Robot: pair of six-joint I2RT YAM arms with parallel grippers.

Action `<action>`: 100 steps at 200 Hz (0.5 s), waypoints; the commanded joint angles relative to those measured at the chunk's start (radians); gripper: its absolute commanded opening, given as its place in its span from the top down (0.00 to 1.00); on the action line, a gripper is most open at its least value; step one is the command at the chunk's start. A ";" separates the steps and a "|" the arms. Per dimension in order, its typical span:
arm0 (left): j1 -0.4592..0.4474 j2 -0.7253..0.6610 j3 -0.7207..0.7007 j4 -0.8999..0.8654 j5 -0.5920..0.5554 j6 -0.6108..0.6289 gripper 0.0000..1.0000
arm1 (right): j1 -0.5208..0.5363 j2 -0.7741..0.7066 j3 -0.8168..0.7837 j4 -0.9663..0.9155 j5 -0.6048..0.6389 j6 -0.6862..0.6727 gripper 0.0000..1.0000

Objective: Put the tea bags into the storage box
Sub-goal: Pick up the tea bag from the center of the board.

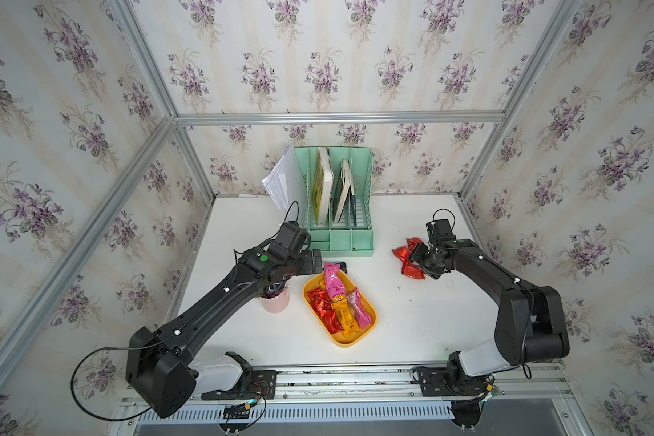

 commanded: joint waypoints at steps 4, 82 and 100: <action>0.001 0.029 0.032 0.017 -0.013 0.002 0.01 | -0.007 0.016 -0.024 0.071 -0.098 0.147 0.30; 0.001 0.009 -0.004 0.006 -0.036 -0.005 0.01 | -0.034 -0.072 -0.165 0.269 -0.029 0.608 0.32; 0.003 -0.012 -0.025 0.003 -0.051 -0.019 0.01 | -0.049 -0.040 -0.157 0.281 -0.047 0.632 0.32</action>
